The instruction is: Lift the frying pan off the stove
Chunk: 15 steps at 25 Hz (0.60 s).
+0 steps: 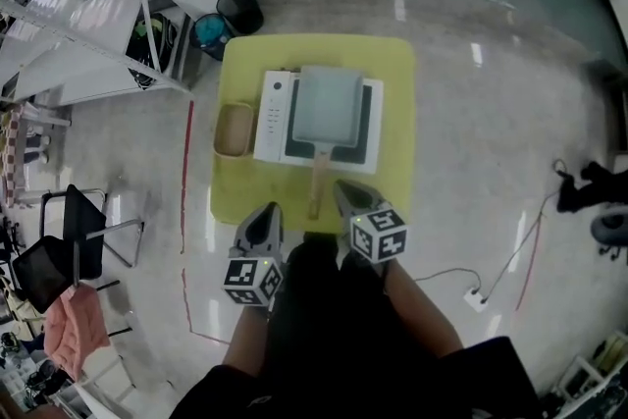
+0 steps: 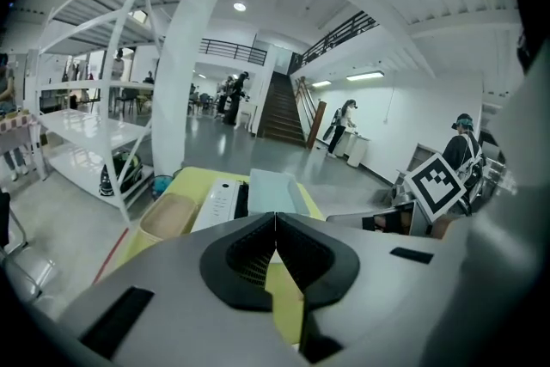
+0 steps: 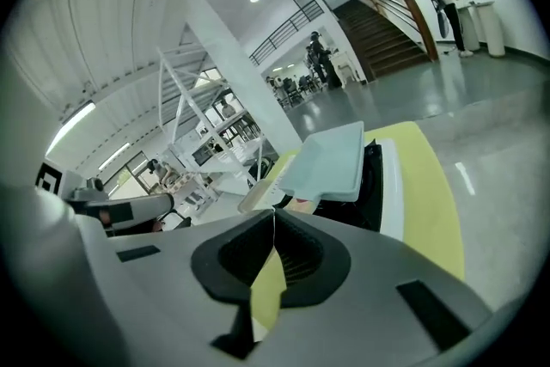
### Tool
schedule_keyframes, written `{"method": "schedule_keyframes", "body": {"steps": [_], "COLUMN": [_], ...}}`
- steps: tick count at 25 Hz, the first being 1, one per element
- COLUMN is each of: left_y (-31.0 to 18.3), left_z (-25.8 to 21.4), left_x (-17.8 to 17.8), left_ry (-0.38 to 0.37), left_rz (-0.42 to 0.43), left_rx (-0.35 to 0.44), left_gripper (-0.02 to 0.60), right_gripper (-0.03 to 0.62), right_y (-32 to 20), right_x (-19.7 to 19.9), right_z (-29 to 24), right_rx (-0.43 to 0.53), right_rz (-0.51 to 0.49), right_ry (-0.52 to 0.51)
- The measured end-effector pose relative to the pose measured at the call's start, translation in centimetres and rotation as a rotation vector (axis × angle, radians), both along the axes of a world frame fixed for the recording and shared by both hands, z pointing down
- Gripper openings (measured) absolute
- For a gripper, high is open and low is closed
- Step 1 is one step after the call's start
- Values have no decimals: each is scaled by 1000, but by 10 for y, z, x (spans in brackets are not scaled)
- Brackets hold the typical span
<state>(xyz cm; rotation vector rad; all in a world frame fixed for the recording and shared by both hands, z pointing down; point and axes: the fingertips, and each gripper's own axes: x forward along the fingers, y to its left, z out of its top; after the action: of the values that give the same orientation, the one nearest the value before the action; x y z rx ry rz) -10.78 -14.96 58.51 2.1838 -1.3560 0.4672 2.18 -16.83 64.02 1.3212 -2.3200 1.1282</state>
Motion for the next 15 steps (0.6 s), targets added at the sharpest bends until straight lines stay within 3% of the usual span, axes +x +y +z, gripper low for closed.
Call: {"method": "schedule_keyframes", "body": {"steps": [7, 15], "left_y": [-31, -59], "left_z": [23, 37], "left_x": [-3, 17], "left_ry": [35, 79], "left_rz": [100, 262], "left_rx": [-51, -61], "left_gripper": [44, 43], "right_gripper": [18, 18], "right_y": [-15, -28], "right_x": [-12, -10], "right_z": [19, 20], "right_rx": [-146, -150], "right_rz": [117, 215], "right_ry": [-171, -137]}}
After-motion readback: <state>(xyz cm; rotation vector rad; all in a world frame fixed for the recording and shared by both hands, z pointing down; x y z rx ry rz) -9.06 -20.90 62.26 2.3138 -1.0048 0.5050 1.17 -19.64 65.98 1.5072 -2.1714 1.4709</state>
